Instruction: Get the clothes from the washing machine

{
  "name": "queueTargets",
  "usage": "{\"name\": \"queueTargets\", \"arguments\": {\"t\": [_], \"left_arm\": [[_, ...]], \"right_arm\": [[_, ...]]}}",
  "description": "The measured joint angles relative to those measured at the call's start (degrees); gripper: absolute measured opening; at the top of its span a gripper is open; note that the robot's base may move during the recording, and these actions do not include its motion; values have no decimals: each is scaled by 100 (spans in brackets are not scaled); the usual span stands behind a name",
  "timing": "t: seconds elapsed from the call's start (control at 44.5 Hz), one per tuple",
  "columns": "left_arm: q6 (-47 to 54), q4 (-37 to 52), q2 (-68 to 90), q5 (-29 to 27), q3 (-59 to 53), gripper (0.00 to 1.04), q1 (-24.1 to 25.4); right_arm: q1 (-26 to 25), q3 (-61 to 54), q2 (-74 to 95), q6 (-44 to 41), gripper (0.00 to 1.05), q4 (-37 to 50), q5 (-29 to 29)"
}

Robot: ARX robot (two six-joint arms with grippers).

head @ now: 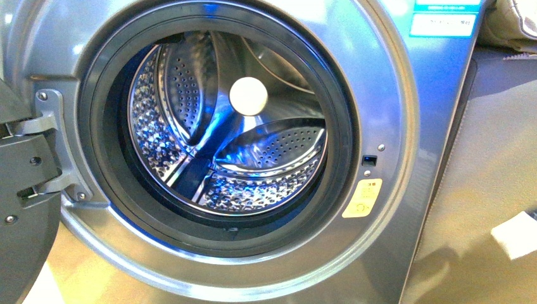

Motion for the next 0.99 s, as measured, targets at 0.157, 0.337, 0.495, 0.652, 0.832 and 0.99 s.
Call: {"name": "queueTargets", "arguments": {"t": [0.157,0.337,0.495,0.652,0.832,0.99], "left_arm": [[2,0,0,2,0,98,0],[0,0,0,0,0,98,0],[0,0,0,2,0,98,0],[2,0,0,0,0,98,0],[0,0,0,2,0,98,0],[0,0,0,0,0,98,0]], "right_arm": [[107,-52,-20,-245,56,-44,-39],[275,-46,-448,-302,91,-214,-164],[442,-46,-866,138,97,212,-426],[940,-48,-1462,649,97,1045,-247],[2424,-542,-2350,787,97,2011,1023],[3875,-1268,-3309,555,97,2347,2299]]}}
